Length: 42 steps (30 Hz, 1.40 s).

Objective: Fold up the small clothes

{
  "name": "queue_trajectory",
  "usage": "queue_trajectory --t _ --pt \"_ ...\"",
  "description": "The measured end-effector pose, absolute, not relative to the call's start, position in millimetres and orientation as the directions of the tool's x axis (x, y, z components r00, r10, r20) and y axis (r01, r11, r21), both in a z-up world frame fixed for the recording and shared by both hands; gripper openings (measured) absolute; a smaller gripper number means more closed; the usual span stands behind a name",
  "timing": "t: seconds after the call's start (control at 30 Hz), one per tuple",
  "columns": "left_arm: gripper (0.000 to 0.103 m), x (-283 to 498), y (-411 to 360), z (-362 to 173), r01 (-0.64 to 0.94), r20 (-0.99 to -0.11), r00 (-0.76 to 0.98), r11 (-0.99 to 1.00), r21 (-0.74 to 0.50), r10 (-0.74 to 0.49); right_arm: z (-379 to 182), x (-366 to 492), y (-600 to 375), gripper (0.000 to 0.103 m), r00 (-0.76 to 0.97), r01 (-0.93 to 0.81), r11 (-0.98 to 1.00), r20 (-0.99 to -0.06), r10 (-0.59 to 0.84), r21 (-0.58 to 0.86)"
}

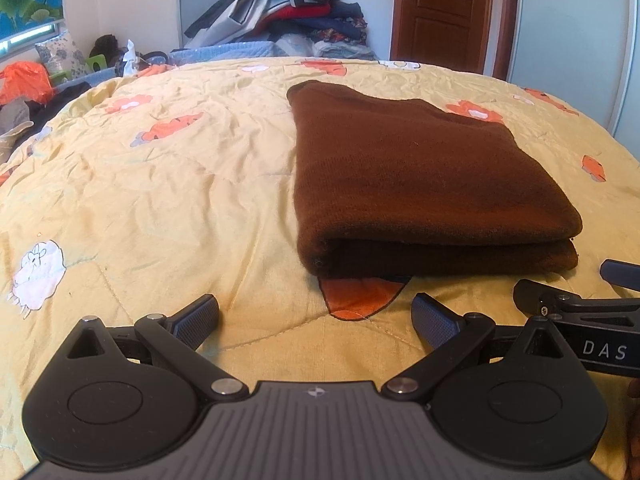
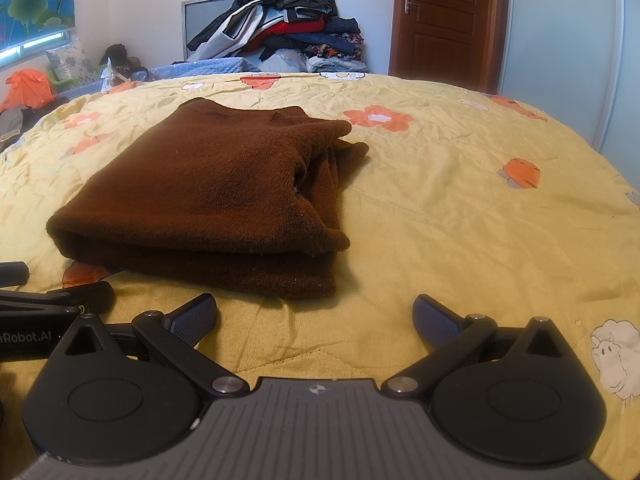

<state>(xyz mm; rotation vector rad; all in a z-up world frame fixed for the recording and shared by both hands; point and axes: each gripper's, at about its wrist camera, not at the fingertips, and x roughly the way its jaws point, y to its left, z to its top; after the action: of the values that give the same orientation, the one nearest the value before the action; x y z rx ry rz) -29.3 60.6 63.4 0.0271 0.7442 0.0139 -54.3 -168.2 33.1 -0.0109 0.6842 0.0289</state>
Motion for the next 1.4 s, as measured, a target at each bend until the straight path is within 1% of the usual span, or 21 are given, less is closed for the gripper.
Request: queue_trajectory --t 1.4 --pt "0.103 -31.0 60.7 61.5 -0.001 -0.664 0.748 1.000 0.031 0.021 33.2 -54.8 -168.3 0.103 0.775 -0.030 1.000 -0.632 0.023 0.000"
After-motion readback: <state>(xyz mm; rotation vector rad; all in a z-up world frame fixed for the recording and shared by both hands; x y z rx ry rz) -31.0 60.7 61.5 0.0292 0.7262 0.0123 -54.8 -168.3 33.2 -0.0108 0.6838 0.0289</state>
